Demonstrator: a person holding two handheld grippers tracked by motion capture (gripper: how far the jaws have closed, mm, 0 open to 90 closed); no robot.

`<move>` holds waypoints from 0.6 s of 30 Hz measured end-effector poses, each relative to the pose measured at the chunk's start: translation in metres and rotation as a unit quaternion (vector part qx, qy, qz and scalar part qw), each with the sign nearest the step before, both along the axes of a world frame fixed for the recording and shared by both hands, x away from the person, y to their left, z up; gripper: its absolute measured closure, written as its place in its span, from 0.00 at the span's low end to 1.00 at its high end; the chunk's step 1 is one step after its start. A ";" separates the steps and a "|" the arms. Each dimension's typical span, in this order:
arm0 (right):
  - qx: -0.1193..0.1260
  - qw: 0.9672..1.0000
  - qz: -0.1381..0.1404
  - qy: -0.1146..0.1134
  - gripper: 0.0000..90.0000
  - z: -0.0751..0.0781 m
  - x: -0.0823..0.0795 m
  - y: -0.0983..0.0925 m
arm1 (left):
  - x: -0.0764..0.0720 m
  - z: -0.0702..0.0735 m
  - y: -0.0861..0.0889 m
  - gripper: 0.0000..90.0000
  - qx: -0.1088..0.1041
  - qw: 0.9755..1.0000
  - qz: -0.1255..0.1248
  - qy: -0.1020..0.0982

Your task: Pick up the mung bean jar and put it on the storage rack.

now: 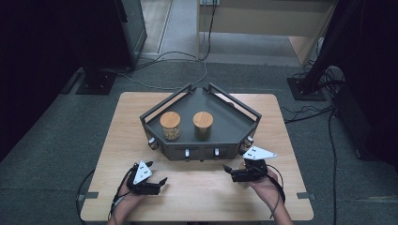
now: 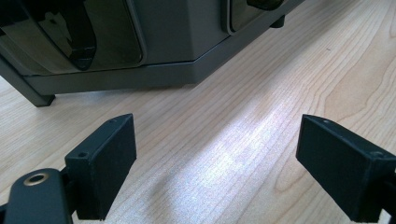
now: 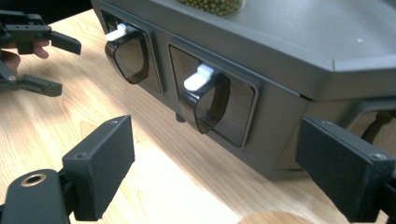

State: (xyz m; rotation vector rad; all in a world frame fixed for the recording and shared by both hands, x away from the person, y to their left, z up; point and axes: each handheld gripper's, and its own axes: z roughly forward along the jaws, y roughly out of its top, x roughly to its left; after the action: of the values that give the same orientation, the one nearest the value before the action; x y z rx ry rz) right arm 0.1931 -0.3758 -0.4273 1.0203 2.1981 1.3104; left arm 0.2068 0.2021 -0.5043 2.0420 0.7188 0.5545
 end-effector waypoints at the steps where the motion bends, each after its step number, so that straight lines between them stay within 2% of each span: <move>1: 0.000 1.000 0.000 0.000 0.13 -0.001 0.000 -0.001 | 0.000 0.000 0.000 0.13 0.000 1.000 0.000 0.000; 6: -0.009 1.000 0.001 -0.003 0.13 -0.002 -0.004 -0.004 | 0.000 0.000 0.000 0.13 -0.001 1.000 0.000 0.000; 18: -0.005 1.000 -0.002 0.001 0.13 -0.007 -0.007 -0.011 | 0.000 0.000 0.000 0.13 0.001 1.000 -0.001 -0.001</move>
State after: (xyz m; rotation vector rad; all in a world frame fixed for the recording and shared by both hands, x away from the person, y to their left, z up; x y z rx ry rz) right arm 0.1858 -0.3868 -0.4342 1.0222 2.2001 1.2951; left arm 0.2067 0.2020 -0.5043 2.0431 0.7154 0.5560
